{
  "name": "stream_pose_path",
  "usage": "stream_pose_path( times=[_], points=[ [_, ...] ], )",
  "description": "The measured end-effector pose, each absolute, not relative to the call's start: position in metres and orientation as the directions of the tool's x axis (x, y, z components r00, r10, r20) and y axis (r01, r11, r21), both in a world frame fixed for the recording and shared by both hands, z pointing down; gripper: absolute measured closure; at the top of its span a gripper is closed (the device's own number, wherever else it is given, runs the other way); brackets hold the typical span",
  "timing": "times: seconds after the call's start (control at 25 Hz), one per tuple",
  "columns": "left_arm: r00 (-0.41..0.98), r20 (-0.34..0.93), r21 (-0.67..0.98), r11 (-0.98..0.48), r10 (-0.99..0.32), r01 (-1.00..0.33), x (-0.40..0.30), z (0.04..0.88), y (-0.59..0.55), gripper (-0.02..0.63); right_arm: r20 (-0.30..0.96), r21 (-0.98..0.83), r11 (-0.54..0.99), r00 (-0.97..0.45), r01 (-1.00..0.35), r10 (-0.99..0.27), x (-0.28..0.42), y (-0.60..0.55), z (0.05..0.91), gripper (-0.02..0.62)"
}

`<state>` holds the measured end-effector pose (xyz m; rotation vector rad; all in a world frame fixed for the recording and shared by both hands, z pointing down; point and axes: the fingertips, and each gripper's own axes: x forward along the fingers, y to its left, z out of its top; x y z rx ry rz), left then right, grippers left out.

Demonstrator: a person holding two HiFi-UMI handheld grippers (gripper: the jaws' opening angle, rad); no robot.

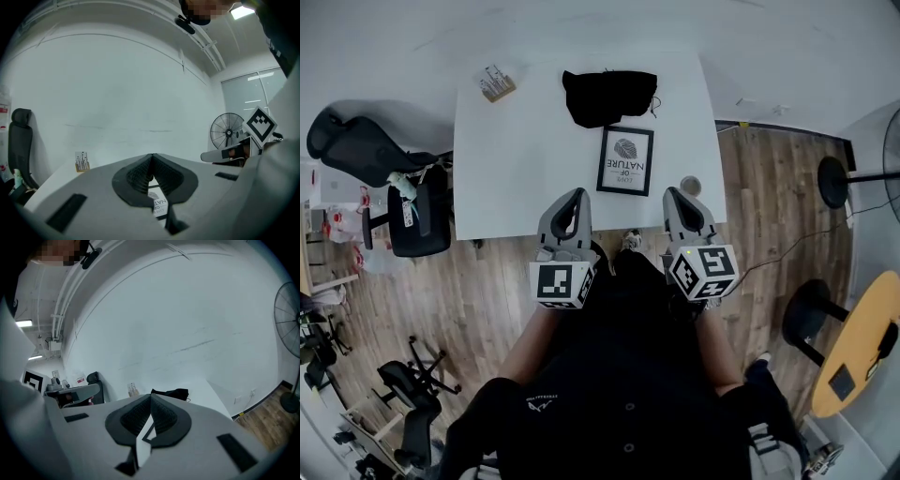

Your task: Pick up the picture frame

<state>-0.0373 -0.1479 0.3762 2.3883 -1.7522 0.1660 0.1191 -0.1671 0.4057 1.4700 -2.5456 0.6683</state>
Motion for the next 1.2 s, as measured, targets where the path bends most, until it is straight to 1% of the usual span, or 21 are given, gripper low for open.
stream_pose_path(
  times=[0.36,0.72,0.92,1.0,1.08,1.2],
  points=[
    [0.281,0.285,0.07,-0.272,-0.917,-0.96,-0.034,0.417,-0.178,0.598,0.407,-0.325,0.4,-0.509,-0.857,-0.759,0.126,-0.193,0.448,0.597],
    [0.315,0.382,0.087,-0.305,-0.869,-0.948,-0.029,0.473,-0.21,0.598,0.477,-0.333,0.368,-0.492,-0.868,-0.728,0.127,-0.217,0.496,0.597],
    [0.312,0.444,0.109,-0.294,-0.84,-0.949,-0.03,0.509,-0.228,0.597,0.527,-0.348,0.339,-0.481,-0.874,-0.701,0.126,-0.228,0.527,0.594],
    [0.311,0.461,0.121,-0.288,-0.831,-0.95,-0.031,0.521,-0.235,0.595,0.547,-0.348,0.337,-0.481,-0.875,-0.684,0.123,-0.232,0.541,0.573],
    [0.31,0.475,0.132,-0.281,-0.824,-0.95,-0.032,0.532,-0.24,0.595,0.569,-0.35,0.335,-0.483,-0.875,-0.665,0.118,-0.233,0.554,0.533],
    [0.316,0.504,0.148,-0.281,-0.804,-0.948,-0.035,0.551,-0.244,0.595,0.598,-0.355,0.319,-0.476,-0.879,-0.645,0.112,-0.235,0.572,0.517]
  ],
)
